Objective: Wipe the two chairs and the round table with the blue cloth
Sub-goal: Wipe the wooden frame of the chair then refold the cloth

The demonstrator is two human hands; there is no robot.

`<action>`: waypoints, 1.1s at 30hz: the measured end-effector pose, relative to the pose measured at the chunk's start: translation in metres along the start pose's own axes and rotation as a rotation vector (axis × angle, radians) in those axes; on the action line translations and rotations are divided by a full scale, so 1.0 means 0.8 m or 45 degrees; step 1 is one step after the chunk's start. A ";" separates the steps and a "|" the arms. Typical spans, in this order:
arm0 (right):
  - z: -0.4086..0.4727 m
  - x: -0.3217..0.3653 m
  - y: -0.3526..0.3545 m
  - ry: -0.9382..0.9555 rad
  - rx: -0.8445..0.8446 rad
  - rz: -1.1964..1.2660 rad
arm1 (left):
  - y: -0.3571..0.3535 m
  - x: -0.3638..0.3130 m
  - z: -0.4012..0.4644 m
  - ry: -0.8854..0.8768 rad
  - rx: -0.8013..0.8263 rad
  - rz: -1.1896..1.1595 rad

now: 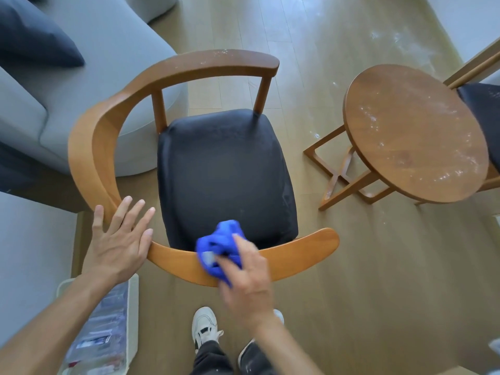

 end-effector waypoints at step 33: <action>0.006 -0.006 -0.022 -0.673 0.166 1.094 | 0.051 -0.113 -0.119 0.473 -0.104 -1.003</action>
Point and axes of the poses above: each hand's wrist, its own z-axis towards the middle knuckle, its own y-axis out of the back of the hand, x = y × z, the point moved 10 cm from there along z, towards the middle knuckle, and after that the axes turned 9 degrees about y, right-handed, at the moved point
